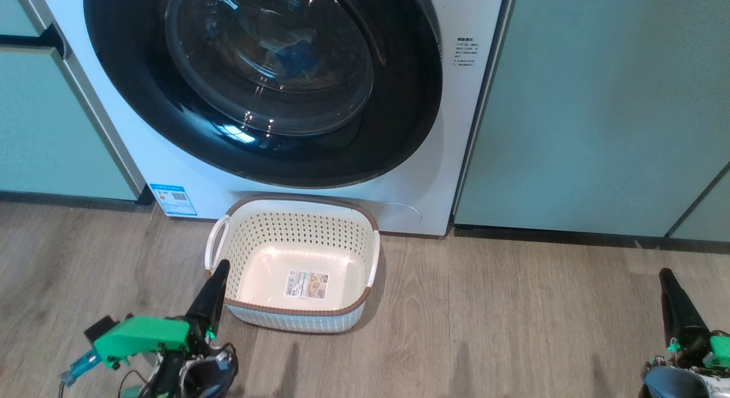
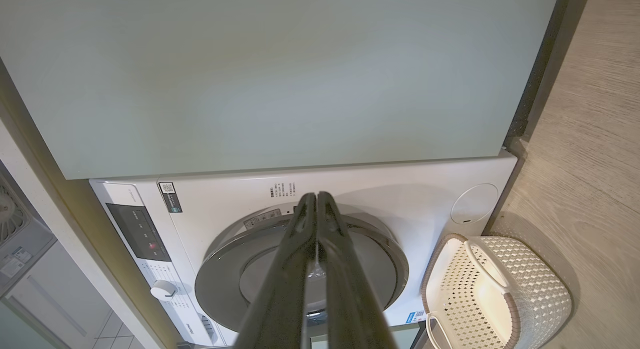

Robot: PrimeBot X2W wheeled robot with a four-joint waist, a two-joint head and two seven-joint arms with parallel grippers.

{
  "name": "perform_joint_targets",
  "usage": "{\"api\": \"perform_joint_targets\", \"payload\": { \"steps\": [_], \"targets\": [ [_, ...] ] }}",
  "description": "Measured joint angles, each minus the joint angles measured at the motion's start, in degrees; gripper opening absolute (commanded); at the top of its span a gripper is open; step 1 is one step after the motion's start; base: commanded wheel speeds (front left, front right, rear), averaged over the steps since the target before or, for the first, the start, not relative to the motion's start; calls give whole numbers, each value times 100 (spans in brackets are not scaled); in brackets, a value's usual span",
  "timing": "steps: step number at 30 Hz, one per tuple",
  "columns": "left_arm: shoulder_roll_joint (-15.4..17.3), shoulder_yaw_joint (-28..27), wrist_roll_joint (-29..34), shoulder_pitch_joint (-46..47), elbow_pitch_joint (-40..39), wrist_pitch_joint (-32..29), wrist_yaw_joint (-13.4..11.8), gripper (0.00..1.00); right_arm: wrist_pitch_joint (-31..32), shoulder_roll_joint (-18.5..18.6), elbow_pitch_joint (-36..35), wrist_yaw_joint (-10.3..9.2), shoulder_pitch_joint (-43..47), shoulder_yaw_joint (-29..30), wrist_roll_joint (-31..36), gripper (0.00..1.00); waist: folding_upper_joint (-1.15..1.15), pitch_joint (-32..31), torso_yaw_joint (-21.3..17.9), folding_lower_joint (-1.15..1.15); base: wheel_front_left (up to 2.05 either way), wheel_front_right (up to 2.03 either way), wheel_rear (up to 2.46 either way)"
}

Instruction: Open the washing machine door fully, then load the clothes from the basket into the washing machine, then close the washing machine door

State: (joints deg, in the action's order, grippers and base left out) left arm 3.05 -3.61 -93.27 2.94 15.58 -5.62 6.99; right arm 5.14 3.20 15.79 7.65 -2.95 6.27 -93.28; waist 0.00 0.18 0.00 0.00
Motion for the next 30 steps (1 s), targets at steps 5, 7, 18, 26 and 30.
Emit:
{"api": "perform_joint_targets", "payload": {
  "steps": [5, 7, 18, 26, 30],
  "targets": [
    [-3, -2, 0, 0, 0, 0, 0, 0, 0, -1, 0, 0, 0, 8, 0, 0, 0, 0, 0, 0, 0, 0, 0],
    [-7, -4, 0, 1, 0, 0, 0, 0, 1, -1, 1, 0, 0, 12, 1, 0, 0, 0, 0, 0, 0, 0, 0],
    [-15, -10, 1, 1, 0, -1, 0, 0, 2, -5, 1, 0, 0, 41, 1, 0, 0, 0, 0, 0, 0, 0, 0],
    [-19, -15, 1, 1, 0, -18, 0, 0, 22, -18, 1, 0, 0, 48, 2, 0, 0, 0, 0, 0, 0, 0, 0],
    [-19, -18, 2, 1, 0, -18, 0, 0, 51, -21, 1, 0, 0, 53, 10, 0, 0, 0, 0, 0, 0, 0, 0]
  ]
}}
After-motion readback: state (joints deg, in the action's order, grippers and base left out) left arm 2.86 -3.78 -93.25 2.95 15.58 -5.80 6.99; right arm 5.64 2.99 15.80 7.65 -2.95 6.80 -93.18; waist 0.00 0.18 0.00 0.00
